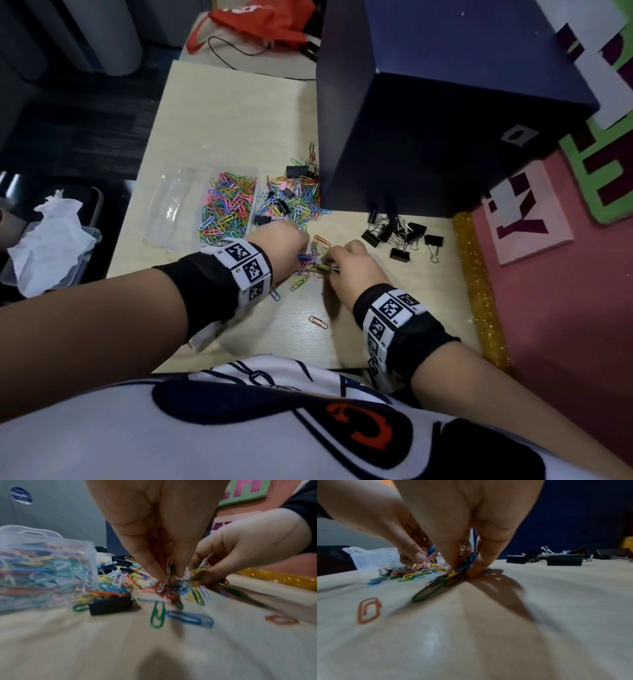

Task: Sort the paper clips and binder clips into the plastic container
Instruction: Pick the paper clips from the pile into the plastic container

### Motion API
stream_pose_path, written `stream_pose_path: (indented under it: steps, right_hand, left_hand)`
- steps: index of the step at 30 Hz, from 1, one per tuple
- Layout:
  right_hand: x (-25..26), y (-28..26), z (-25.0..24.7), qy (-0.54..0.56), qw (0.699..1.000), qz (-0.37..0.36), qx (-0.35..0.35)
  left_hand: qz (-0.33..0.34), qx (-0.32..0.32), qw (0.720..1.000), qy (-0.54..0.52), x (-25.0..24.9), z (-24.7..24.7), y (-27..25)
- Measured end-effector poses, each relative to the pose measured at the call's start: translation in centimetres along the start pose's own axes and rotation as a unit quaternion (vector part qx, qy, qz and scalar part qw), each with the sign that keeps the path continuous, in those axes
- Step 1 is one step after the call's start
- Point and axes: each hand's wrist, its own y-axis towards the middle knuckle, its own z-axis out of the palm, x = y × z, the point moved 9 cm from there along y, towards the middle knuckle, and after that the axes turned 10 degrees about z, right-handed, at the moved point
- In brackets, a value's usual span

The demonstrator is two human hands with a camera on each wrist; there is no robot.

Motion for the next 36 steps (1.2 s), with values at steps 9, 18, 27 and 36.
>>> stream_pose_path:
  steps: [9, 18, 27, 36]
  right_hand:
    - [1.4, 1.7, -3.4, 0.011, 1.0, 0.008, -0.024]
    - [8.6, 3.2, -5.2, 0.021, 0.998, -0.065, 0.006]
    - [17.6, 4.7, -4.6, 0.017, 0.986, -0.162, 0.026]
    - [14.5, 5.5, -5.1, -0.015, 0.992, -0.122, 0.034]
  left_hand:
    - [-0.076, -0.196, 0.973, -0.094, 5.1, -7.8, -2.8]
    - [-0.193, -0.137, 0.965, -0.11, 11.6, -7.8, -6.7]
    - [-0.224, -0.161, 0.953, -0.124, 13.9, -7.1, -7.7]
    - [-0.258, -0.093, 0.959, -0.066, 15.8, -5.1, -7.1]
